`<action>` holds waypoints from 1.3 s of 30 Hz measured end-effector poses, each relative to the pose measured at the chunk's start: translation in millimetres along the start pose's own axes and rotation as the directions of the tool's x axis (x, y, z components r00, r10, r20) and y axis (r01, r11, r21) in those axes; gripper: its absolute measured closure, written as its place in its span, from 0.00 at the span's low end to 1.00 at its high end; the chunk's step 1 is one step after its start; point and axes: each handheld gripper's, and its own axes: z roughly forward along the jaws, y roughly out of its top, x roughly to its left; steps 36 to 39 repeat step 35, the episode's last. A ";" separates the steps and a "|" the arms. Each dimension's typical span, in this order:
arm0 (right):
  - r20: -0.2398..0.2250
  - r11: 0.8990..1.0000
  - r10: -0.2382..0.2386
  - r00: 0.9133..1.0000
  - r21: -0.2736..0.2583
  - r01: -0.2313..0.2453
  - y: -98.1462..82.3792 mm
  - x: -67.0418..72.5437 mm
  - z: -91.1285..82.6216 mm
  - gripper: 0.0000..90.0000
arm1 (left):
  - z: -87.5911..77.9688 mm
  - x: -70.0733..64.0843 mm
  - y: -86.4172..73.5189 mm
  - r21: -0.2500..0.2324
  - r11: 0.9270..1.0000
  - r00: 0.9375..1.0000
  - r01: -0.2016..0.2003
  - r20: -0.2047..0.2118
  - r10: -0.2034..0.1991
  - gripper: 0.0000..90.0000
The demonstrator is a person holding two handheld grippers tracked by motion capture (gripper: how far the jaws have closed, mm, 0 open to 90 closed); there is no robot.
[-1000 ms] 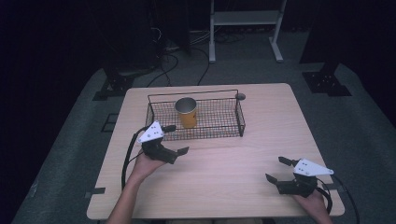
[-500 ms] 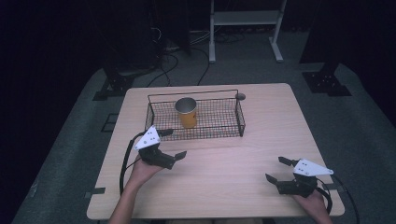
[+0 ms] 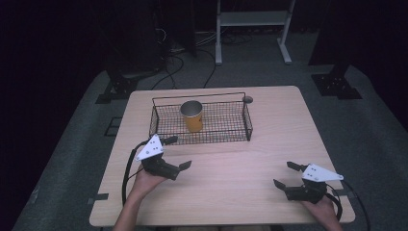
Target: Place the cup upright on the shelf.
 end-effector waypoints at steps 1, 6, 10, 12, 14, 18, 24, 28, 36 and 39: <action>0.000 1.000 0.000 1.000 0.000 0.000 0.0 0.0 0.1 0.16 | -1.0 -1.0 -1.2 0.002 1.000 1.000 0.001 -0.003 -0.001 0.00; -0.001 1.000 -0.001 1.000 0.000 0.001 0.0 -0.1 0.1 0.16 | -5.5 -5.4 -8.2 0.010 1.000 1.000 0.000 -0.023 0.000 0.00; -0.001 1.000 0.000 1.000 0.001 0.000 0.0 -0.2 0.2 0.16 | -10.4 -9.6 -11.7 0.005 1.000 0.999 -0.001 -0.034 0.002 0.00; -0.001 1.000 0.002 1.000 0.001 -0.002 0.0 -0.3 0.1 0.16 | -13.0 -11.3 -14.5 0.012 1.000 0.999 0.001 -0.035 0.000 0.00; -0.002 1.000 0.001 1.000 0.001 -0.001 0.0 -0.4 0.1 0.16 | -15.7 -13.0 -17.3 0.017 1.000 0.999 0.001 -0.039 0.000 0.00; -0.003 1.000 0.004 1.000 0.000 -0.004 0.0 -0.5 0.2 0.16 | -22.6 -14.6 -22.5 0.003 1.000 0.999 0.022 -0.041 -0.022 0.00; -0.004 1.000 0.005 1.000 -0.001 -0.005 0.0 -0.7 0.1 0.16 | -29.8 -20.4 -30.5 -0.002 0.999 0.998 0.033 -0.045 -0.034 0.00; -0.005 1.000 0.007 1.000 -0.003 -0.007 -0.1 -1.0 0.2 0.16 | -36.3 -22.9 -36.0 -0.012 0.998 0.997 0.056 -0.047 -0.056 0.00; -0.010 1.000 0.005 1.000 -0.005 -0.005 -0.2 -1.1 -0.1 0.16 | -43.8 -26.8 -41.9 -0.002 0.998 0.995 0.064 -0.073 -0.064 0.00; -0.010 1.000 0.005 1.000 -0.005 -0.005 -0.2 -1.1 -0.1 0.16 | -43.8 -26.8 -41.9 -0.002 0.998 0.995 0.064 -0.073 -0.064 0.00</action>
